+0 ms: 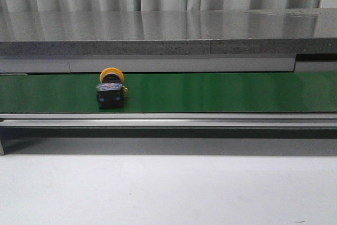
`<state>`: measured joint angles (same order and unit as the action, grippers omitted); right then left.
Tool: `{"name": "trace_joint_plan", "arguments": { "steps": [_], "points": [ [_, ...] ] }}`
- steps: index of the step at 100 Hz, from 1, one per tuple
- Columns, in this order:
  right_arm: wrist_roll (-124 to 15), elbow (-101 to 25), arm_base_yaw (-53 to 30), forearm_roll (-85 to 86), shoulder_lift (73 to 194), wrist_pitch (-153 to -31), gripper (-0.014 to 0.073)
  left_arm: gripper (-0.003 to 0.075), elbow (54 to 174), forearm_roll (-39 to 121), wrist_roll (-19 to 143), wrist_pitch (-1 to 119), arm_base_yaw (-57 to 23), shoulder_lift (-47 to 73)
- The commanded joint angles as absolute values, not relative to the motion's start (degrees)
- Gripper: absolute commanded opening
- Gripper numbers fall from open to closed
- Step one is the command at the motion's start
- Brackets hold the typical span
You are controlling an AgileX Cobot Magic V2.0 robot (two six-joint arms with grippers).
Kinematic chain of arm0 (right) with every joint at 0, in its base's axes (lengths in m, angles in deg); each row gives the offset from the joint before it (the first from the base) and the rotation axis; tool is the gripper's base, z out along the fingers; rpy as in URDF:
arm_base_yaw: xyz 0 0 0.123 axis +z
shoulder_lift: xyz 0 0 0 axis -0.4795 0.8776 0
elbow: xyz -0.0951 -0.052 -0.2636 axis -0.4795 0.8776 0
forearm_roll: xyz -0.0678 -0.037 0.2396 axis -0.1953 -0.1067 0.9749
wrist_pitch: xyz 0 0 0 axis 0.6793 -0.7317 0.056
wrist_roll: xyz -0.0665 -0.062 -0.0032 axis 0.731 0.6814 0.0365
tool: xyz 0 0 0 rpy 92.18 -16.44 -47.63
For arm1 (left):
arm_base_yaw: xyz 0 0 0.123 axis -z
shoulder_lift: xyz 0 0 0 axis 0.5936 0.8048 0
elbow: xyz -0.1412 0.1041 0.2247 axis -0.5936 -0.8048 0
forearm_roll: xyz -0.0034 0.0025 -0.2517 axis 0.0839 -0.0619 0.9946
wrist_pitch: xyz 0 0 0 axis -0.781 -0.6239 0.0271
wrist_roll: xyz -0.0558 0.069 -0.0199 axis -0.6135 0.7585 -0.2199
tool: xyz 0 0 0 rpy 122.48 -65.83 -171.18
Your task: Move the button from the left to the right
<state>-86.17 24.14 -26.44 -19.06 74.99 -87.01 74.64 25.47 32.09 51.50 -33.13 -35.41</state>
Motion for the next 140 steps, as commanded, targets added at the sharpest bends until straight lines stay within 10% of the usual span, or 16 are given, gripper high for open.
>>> {"name": "trace_joint_plan", "arguments": {
  "steps": [1, 64, 140],
  "points": [
    [-85.92, 24.12, -26.53, -18.93, 74.01, -81.96, -0.0068, 0.0005, 76.14, 26.31, 31.88, 55.62, -32.60, -34.66],
    [-85.92, 14.76, -26.53, -18.93, 77.80, -82.37, -0.0068, 0.0005, 76.14, 26.31, 31.88, 55.62, -32.60, -34.66],
    [-85.92, -24.76, -26.53, -18.93, 128.02, -114.38, -0.0068, 0.0005, 76.14, 26.31, 31.88, 55.62, -32.60, -34.66]
  ]
}}
